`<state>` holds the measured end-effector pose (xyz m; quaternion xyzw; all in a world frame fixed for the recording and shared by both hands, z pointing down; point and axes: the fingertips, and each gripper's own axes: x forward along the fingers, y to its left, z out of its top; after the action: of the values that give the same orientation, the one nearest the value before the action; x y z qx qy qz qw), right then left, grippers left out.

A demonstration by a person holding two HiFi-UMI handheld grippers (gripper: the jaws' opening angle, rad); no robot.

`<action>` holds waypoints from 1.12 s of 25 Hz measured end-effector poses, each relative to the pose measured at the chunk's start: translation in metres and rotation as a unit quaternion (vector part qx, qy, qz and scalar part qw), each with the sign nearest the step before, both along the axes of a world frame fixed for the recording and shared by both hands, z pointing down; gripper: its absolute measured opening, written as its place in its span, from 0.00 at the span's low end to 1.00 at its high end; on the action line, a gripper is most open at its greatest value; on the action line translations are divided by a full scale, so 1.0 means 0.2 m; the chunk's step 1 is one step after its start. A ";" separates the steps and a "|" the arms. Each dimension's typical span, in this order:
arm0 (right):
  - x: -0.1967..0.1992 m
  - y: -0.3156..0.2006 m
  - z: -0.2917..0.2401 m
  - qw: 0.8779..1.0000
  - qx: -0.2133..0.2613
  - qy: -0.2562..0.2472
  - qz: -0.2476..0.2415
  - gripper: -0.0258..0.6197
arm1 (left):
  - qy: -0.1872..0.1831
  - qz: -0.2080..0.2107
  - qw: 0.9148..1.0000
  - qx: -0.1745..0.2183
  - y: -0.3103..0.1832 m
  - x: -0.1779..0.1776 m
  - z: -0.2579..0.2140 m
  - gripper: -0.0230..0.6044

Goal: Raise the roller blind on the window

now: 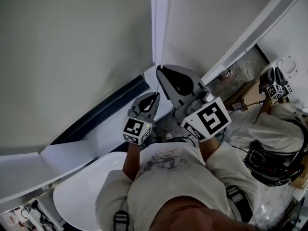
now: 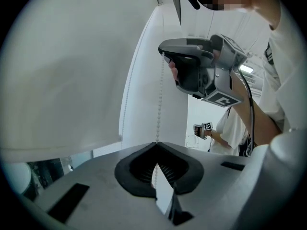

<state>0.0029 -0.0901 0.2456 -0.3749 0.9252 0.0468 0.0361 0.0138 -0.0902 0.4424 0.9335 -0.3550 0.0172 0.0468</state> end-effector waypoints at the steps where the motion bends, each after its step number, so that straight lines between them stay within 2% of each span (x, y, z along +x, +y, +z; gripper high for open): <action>1: 0.02 0.01 0.02 1.000 -0.001 -0.001 0.001 0.13 | -0.002 0.001 1.000 -0.003 0.01 0.02 0.02 0.05; 3: 0.04 0.00 0.07 1.000 -0.005 -0.002 0.001 0.13 | -0.006 0.000 1.000 -0.010 0.00 0.04 0.07 0.05; 12: -0.11 -0.23 0.38 0.999 -0.040 0.018 -0.004 0.13 | -0.007 -0.016 0.998 -0.052 -0.21 -0.12 0.39 0.05; 28: -0.07 -0.20 0.65 0.997 -0.060 0.044 0.008 0.13 | -0.009 -0.011 0.996 -0.093 -0.20 -0.05 0.66 0.05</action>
<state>-0.0107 -0.1293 0.3748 -0.3817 0.9239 0.0075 -0.0274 0.0039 -0.1304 0.5749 0.9210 -0.3623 0.0586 0.1306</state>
